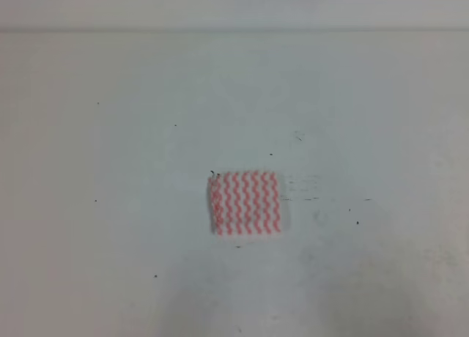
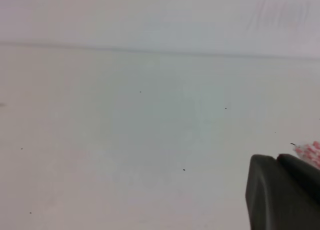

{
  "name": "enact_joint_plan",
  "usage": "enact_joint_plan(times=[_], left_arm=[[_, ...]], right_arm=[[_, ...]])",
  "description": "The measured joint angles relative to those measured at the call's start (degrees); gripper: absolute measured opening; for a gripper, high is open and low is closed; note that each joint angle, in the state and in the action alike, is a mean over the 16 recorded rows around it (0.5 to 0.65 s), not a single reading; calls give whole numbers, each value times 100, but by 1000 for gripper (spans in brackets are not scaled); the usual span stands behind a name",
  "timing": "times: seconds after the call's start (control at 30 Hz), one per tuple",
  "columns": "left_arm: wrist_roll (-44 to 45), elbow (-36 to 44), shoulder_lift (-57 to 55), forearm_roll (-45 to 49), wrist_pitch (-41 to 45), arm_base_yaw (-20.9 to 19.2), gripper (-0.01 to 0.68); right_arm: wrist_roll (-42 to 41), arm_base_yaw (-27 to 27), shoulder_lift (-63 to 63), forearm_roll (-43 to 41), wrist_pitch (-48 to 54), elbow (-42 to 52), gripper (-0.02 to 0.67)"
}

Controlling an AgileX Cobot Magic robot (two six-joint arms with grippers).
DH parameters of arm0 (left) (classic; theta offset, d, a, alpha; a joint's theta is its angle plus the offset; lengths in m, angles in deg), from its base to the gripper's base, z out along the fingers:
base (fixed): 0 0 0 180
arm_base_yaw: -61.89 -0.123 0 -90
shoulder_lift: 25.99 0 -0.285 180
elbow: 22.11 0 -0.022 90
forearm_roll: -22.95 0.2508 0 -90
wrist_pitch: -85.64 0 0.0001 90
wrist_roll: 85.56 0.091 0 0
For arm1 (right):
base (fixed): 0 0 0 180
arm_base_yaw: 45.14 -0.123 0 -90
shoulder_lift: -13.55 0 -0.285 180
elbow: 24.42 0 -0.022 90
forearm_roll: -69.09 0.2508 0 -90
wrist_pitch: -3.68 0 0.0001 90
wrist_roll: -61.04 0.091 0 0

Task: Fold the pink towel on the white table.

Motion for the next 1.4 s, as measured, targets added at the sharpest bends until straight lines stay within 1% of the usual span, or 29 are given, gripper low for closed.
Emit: enact_joint_plan(times=[0.1, 0.23, 0.47, 0.63, 0.73, 1.03, 1.4], left_arm=[[0, 0, 0, 0, 0, 0, -4], [1, -8, 0, 0, -2, 0, -4], [0, -8, 6, 0, -7, 0, -4], [0, 0, 0, 0, -10, 0, -4], [0, 0, 0, 0, -13, 0, -4], [1, 0, -6, 0, -23, 0, -5], [2, -8, -4, 0, -33, 0, -5]], right_arm=[[-157, 55, 17, 7, -25, 11, -18], [-372, 354, 41, 16, -93, 41, -18], [-697, 1258, 343, 33, -21, 120, -18], [-723, 1913, 746, 6, 340, 165, -18], [-729, 2140, 979, -36, 638, 166, -18], [-728, 2287, 1335, -143, 1552, 149, -18], [-725, 2289, 1329, 37, 1916, 141, -18]])
